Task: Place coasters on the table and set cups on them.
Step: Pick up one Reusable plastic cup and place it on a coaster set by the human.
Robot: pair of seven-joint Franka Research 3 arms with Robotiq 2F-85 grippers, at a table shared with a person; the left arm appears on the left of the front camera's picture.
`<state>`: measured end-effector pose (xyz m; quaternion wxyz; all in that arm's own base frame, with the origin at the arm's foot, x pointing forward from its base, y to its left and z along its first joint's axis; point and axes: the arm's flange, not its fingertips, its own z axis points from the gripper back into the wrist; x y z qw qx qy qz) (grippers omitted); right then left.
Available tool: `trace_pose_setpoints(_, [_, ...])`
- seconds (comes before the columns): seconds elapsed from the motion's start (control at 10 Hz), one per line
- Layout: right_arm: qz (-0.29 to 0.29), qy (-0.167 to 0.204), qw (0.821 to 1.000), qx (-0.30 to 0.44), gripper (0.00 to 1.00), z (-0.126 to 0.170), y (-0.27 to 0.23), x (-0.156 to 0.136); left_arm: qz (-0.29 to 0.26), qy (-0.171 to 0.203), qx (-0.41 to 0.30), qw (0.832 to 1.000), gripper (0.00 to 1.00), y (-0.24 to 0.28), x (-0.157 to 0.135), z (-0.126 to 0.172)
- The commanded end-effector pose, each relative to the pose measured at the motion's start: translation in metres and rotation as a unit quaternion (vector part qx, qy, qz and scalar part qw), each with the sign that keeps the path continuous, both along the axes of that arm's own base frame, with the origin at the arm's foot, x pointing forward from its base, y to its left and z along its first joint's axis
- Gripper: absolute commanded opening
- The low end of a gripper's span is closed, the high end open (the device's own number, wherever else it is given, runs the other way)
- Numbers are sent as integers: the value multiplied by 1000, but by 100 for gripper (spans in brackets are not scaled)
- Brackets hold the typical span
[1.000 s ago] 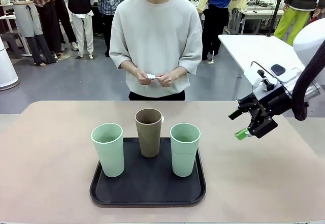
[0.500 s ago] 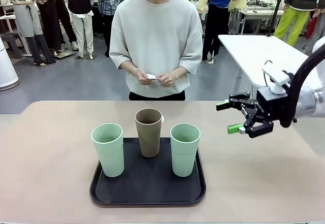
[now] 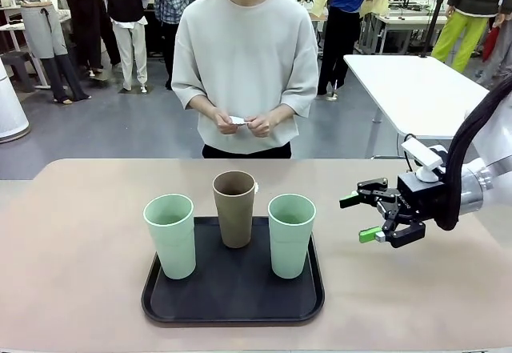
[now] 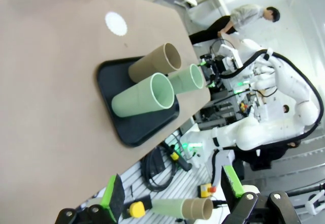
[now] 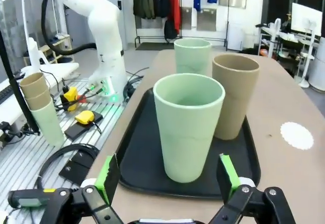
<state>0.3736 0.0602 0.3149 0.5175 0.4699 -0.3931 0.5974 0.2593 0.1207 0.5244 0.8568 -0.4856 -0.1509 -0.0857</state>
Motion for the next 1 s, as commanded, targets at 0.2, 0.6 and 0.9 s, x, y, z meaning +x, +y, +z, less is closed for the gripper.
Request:
trace_pose_setpoints(0.2, [-18,-13,1000,-19,100,-22,16,13,-2,-1,-7,1000,100,1,-2,1])
trace_pose_setpoints(0.6, [-22,-1,999,-23,100,-35,37,26,-2,-1,-7,1000,100,1,-2,1])
trace_pose_setpoints(0.9, [-15,2,999,-30,100,-39,52,31,-2,-1,-7,1000,100,1,-2,1])
